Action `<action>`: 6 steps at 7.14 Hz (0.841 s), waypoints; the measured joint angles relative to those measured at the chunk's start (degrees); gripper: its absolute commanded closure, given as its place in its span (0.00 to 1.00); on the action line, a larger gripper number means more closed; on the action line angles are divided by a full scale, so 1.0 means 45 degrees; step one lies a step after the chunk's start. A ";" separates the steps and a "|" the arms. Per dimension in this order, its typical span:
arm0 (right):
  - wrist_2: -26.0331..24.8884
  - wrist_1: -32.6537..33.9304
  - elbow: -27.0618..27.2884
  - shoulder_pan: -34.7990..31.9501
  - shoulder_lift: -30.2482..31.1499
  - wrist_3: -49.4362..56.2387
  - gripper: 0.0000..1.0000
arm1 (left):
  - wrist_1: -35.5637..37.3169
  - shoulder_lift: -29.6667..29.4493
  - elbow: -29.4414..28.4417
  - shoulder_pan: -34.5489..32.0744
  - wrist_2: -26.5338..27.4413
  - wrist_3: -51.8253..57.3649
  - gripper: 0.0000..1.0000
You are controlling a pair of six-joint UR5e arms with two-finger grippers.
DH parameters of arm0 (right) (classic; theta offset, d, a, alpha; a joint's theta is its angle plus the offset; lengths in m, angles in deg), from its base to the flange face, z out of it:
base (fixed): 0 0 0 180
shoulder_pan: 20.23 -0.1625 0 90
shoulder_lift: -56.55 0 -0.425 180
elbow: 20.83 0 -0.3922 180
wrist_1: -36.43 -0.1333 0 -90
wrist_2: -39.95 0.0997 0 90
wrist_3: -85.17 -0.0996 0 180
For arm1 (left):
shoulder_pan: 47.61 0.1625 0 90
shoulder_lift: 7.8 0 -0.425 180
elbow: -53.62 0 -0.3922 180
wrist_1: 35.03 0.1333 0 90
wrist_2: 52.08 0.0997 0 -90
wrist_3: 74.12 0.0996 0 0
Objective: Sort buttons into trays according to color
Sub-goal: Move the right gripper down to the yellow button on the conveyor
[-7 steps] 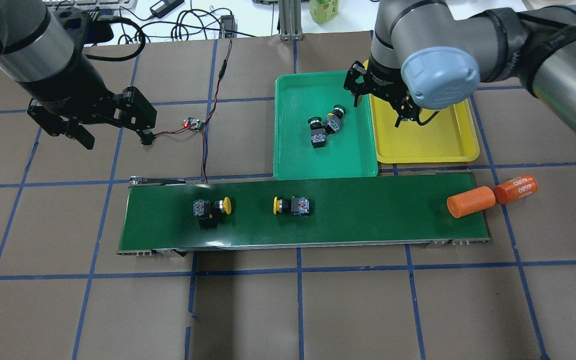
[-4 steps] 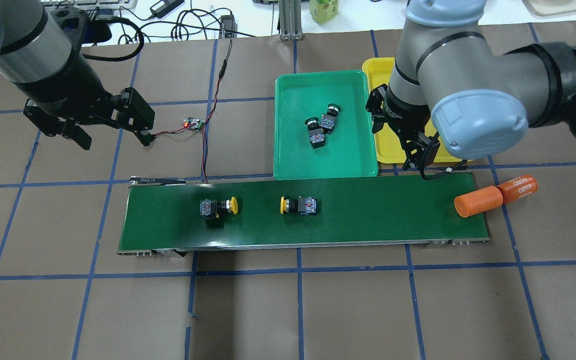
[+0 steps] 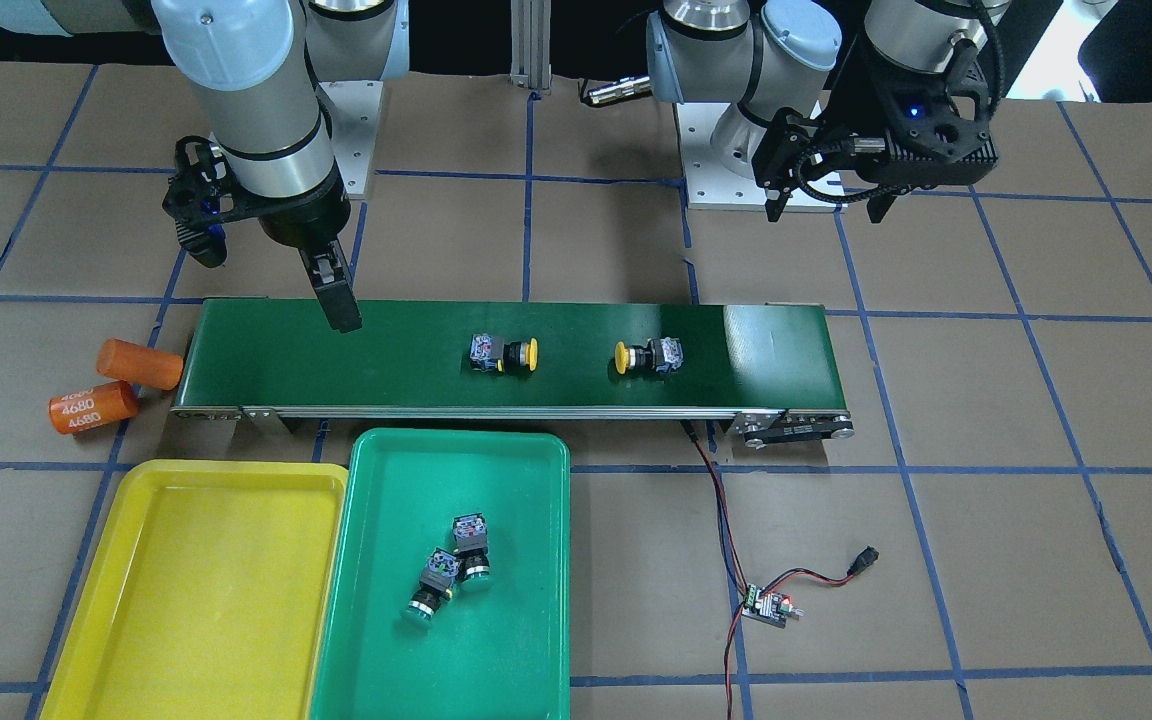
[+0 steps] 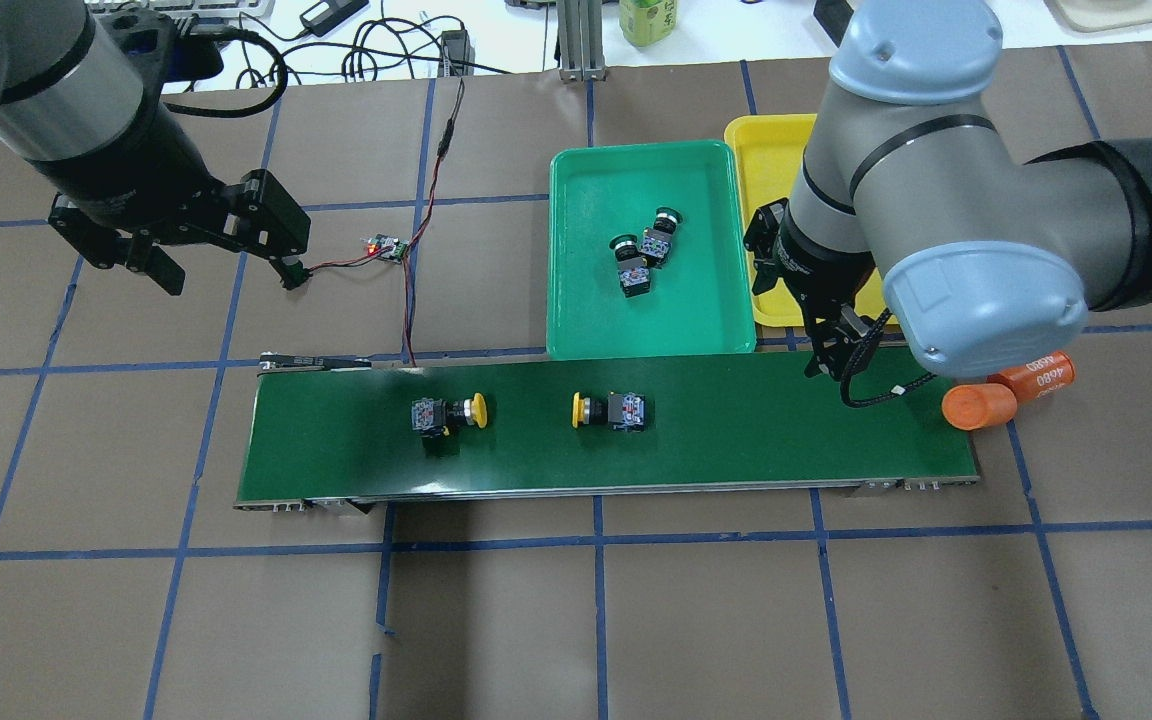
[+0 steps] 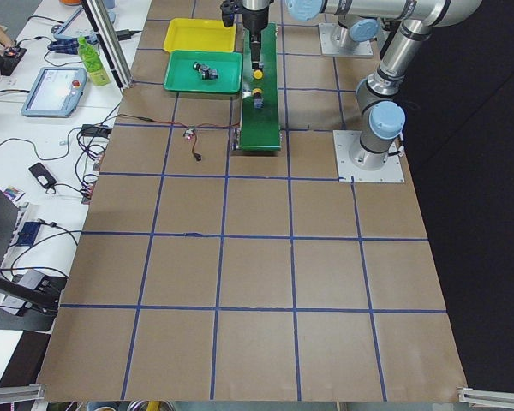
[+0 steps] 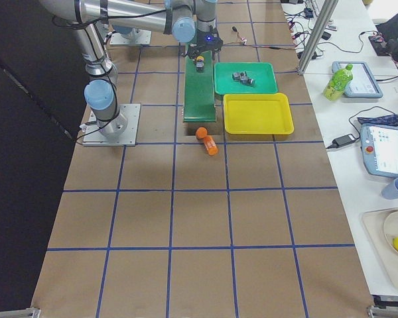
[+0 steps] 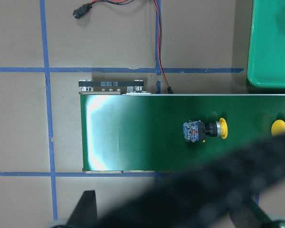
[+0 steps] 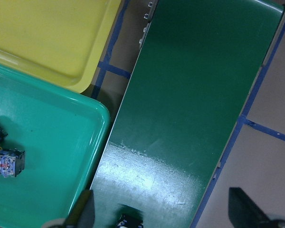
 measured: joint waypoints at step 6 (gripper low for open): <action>0.0435 0.2663 0.1983 -0.0282 -0.0053 -0.0524 0.00 | 0.0026 -0.0071 -0.0007 0.0099 -0.0131 -0.0005 0.00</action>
